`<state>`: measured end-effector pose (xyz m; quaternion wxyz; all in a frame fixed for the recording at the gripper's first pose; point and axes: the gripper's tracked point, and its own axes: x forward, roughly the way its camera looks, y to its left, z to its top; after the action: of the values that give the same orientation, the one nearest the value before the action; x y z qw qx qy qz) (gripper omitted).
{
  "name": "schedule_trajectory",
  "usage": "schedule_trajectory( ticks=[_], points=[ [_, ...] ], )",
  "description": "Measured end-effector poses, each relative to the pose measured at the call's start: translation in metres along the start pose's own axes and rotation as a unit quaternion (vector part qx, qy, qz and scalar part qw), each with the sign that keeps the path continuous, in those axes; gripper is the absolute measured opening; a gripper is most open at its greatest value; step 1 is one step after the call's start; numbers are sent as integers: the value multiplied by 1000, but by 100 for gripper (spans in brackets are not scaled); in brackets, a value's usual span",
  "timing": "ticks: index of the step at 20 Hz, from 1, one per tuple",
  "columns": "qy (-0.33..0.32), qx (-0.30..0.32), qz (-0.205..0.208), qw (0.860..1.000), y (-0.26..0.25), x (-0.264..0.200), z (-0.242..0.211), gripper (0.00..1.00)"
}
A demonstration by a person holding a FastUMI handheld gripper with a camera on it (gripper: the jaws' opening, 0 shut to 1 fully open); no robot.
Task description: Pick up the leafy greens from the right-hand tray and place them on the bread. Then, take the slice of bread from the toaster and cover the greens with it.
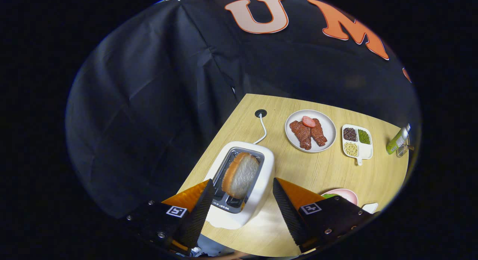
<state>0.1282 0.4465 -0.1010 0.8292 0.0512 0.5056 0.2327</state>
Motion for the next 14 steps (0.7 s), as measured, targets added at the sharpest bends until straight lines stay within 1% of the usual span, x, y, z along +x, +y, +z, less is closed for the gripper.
schedule_trajectory(
  ticks=[5, 9, 14],
  points=[
    [22, 2, 0, 1000, 11, 27, 1, 94],
    [35, 9, -13, 999, 7, 46, -2, 88],
    [46, 16, -33, 998, -7, 60, -6, 74]
  ],
)
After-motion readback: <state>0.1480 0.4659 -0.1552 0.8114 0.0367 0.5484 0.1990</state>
